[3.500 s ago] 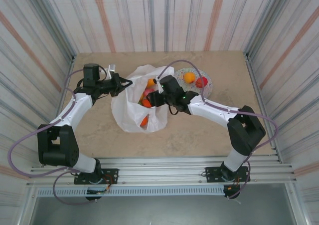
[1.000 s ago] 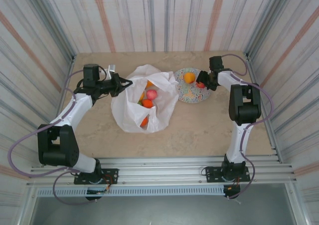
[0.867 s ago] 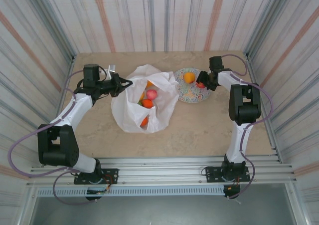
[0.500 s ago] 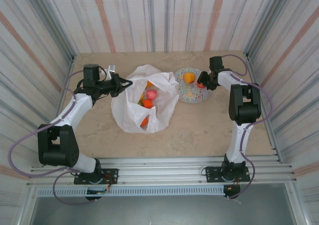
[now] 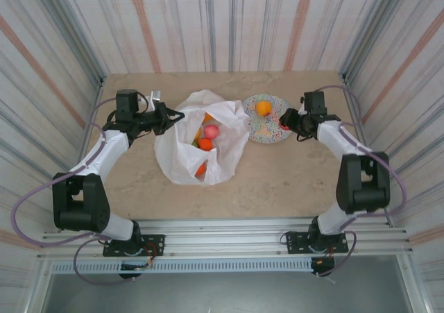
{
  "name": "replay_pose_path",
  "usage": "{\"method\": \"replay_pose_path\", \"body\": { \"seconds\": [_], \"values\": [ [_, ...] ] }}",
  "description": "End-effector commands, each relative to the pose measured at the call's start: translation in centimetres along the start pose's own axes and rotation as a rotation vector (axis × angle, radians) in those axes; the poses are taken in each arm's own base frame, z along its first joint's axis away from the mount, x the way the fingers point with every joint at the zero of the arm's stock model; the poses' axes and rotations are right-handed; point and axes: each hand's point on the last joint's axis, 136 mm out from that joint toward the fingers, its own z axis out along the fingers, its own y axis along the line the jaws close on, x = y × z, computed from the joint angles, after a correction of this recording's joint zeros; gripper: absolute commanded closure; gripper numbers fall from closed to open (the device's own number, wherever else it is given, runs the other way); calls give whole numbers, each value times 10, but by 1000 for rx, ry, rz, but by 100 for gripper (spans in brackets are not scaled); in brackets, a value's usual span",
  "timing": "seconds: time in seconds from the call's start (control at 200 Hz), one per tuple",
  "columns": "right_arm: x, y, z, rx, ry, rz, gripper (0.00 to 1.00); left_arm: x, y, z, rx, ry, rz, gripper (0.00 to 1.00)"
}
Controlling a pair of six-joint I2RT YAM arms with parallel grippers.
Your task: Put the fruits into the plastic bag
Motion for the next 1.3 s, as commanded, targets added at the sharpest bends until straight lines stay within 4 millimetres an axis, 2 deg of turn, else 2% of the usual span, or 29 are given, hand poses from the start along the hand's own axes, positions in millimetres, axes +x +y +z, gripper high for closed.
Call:
{"method": "replay_pose_path", "body": {
  "seconds": [0.0,0.115,0.24,0.341,0.436,0.586,0.872,1.022,1.177,1.298],
  "values": [
    [27,29,-28,-107,11,-83,39,0,0,-1,14,4,-2,100],
    [57,50,-55,-180,5,-173,39,0,0,0,14,4,-2,100],
    [85,77,-73,-269,-16,-261,41,1,-1,0,17,6,-4,100],
    [104,103,-78,-334,-36,-348,41,1,-1,0,17,6,-4,100],
    [122,127,-75,-388,-34,-414,40,2,-2,1,19,11,-1,100],
    [139,156,-58,-397,-31,-494,41,4,-1,2,18,14,1,100],
    [146,196,-16,-370,-41,-509,43,4,-3,2,19,14,4,100],
    [147,214,3,-350,-62,-489,43,4,-3,2,21,16,5,100],
    [157,229,24,-317,-71,-515,42,4,-4,2,24,17,5,100],
    [155,237,39,-295,-82,-500,43,4,-5,2,24,16,7,100]
  ]
}}
